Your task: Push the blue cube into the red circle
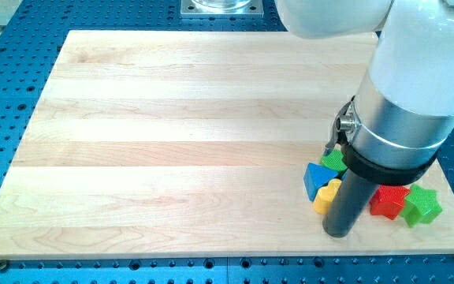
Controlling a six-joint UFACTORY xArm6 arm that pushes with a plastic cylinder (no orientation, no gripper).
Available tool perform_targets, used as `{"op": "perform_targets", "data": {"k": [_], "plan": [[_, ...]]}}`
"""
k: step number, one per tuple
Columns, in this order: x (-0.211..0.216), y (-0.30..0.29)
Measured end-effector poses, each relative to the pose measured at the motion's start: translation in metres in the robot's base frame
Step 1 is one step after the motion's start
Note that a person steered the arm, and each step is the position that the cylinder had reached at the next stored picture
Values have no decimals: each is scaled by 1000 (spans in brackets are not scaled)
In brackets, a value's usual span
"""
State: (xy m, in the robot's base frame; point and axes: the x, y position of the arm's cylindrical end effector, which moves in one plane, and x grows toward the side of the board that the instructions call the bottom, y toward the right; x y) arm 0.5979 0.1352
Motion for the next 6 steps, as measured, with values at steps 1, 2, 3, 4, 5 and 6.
{"op": "perform_targets", "data": {"k": [1, 2, 3, 4, 5, 6], "plan": [[0, -1], [6, 27], [5, 31], [1, 31], [-6, 37], [-13, 38]]}}
